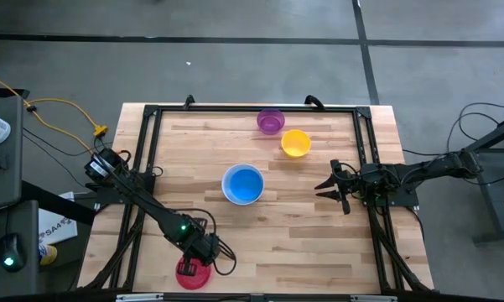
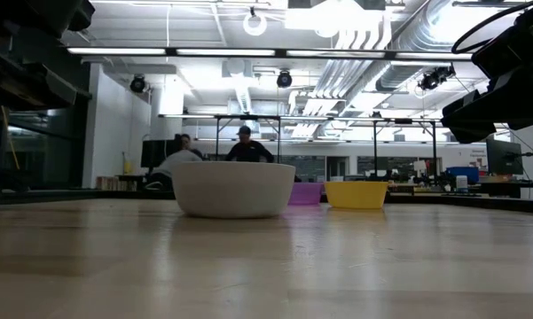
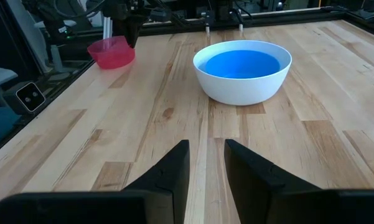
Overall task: Nest bowls inside each other
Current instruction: Stack the pink bowl on the blue bowl
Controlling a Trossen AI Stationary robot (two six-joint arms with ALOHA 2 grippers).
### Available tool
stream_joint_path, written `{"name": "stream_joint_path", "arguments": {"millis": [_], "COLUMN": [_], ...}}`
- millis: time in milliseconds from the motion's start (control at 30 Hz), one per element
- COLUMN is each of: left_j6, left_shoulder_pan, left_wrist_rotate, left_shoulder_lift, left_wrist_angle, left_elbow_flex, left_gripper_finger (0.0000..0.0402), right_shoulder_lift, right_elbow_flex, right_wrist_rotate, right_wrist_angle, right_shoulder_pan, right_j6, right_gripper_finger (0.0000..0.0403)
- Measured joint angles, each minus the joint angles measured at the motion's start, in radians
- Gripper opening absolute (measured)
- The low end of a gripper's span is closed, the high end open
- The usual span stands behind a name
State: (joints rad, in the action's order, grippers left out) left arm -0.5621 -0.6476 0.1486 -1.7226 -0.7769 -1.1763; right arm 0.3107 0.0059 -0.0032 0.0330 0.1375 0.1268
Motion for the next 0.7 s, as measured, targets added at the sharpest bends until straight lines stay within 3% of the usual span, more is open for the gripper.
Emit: {"name": "stream_joint_path", "arguments": {"millis": [700], "left_j6": [0.146], "left_shoulder_pan": [0.146], "left_wrist_rotate": [-0.003], "left_shoulder_lift": [0.081], "left_wrist_angle": [-0.158], "left_elbow_flex": [-0.045], "left_gripper_finger": [0.0], "right_shoulder_lift": [0.0], "right_elbow_flex": [0.0], "right_wrist_rotate": [0.0], "right_wrist_angle": [-0.002], "right_shoulder_pan": [0.0], "right_j6": [0.0], "right_gripper_finger": [0.0094]}}
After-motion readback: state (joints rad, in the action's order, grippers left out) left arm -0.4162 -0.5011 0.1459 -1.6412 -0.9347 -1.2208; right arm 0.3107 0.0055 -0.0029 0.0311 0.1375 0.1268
